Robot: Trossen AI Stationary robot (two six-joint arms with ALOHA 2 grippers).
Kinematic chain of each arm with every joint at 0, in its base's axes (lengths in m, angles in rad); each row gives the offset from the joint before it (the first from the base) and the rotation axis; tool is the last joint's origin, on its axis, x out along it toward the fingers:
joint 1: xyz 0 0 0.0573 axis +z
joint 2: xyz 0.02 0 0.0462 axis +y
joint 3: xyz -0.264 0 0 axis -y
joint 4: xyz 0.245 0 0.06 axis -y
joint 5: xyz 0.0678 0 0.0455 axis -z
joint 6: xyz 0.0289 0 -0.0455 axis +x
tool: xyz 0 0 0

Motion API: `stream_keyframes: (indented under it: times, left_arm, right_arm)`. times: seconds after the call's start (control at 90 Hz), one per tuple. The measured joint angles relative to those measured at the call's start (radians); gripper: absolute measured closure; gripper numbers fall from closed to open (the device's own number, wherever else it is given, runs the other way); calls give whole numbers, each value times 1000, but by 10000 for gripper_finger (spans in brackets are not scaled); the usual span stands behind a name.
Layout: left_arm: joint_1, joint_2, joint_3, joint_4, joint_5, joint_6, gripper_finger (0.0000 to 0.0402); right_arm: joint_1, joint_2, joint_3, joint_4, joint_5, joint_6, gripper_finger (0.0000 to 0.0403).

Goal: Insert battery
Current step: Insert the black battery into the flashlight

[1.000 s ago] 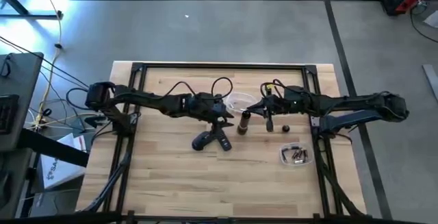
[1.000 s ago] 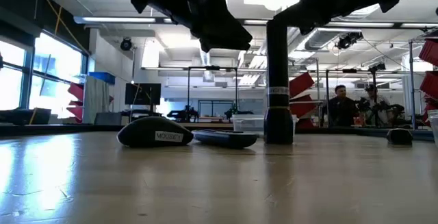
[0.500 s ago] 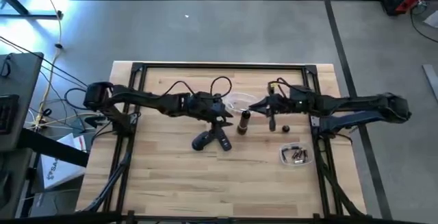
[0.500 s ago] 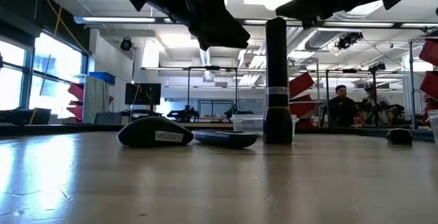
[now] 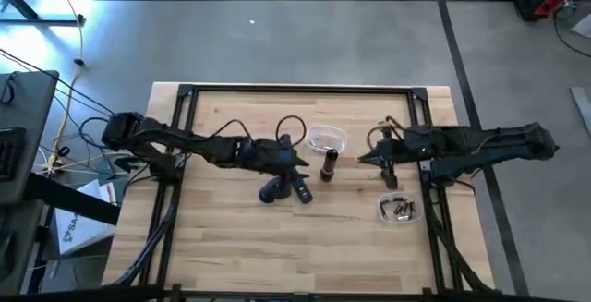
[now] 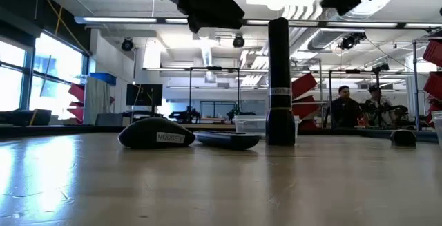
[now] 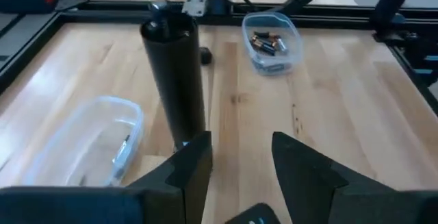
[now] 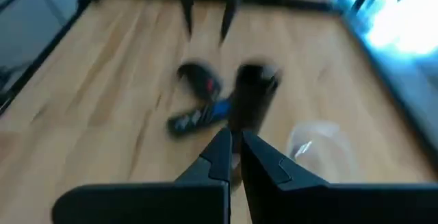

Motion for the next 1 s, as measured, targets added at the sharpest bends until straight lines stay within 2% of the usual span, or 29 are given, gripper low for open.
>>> stream_keyframes:
  times: [0.156,0.278,0.411,0.533,0.756,1.0]
  left_arm:
    - [-74,0,0,2,-85,-71,265]
    - [-134,0,0,6,-200,-141,265]
    - [-196,26,2,14,-308,-206,265]
    - [-235,75,2,65,-372,-223,265]
    - [-273,157,2,175,-374,-225,265]
    - [-335,161,1,133,-427,-265,265]
  right_arm:
    - [105,2,-5,-221,7,213,403]
    - [181,20,-9,-356,-43,401,403]
    - [277,80,-9,-435,-92,488,403]
    - [330,176,-9,-443,-130,503,396]
    - [363,384,-9,-440,-121,420,355]
    - [362,513,-9,-357,-105,265,344]
